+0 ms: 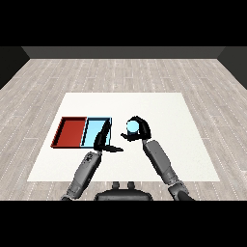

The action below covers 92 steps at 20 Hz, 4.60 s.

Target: Pick the blue can and put it in the blue box

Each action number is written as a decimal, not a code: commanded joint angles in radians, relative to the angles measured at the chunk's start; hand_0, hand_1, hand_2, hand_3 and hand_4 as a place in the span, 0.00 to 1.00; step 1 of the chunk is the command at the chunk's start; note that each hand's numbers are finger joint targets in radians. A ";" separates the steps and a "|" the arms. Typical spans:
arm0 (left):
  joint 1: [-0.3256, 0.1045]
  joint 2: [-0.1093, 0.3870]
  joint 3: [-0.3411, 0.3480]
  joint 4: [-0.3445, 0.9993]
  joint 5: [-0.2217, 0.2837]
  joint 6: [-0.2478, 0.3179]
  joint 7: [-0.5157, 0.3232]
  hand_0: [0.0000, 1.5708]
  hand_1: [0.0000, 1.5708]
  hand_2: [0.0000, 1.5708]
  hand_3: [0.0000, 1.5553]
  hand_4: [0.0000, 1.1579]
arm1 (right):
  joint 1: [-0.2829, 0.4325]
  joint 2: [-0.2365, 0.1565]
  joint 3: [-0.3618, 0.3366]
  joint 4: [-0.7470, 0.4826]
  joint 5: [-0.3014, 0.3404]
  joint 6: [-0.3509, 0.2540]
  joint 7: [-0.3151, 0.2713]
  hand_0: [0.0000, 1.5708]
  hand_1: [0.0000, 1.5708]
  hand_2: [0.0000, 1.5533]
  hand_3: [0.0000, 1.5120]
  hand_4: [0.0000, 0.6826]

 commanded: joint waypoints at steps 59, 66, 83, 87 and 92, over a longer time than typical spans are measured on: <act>-0.241 0.002 -0.328 0.283 0.116 0.453 -0.074 0.40 0.40 0.46 0.33 0.57 | -0.134 0.014 0.431 -0.028 -0.211 -0.227 -0.015 0.91 0.91 0.94 0.92 0.87; -0.189 0.005 -0.210 0.290 0.157 0.293 -0.118 0.91 0.91 0.86 0.64 0.59 | -0.018 0.000 0.329 -0.077 -0.223 -0.105 -0.049 0.81 0.81 0.88 0.88 0.61; -0.217 0.000 -0.210 0.318 0.140 0.338 -0.064 1.00 1.00 1.00 0.97 0.98 | 0.053 0.016 0.240 -0.112 -0.137 -0.067 0.037 0.00 0.00 0.00 0.00 0.00; -0.180 0.000 -0.210 0.320 0.095 0.338 -0.083 1.00 1.00 1.00 0.97 0.98 | -0.005 0.016 0.180 -0.149 -0.155 -0.036 0.077 0.00 0.00 0.00 0.00 0.00; -0.212 0.000 -0.212 0.377 0.140 0.349 -0.108 1.00 1.00 1.00 0.97 0.97 | 0.183 -0.033 0.167 -0.352 -0.135 0.004 0.111 0.00 0.00 0.00 0.00 0.00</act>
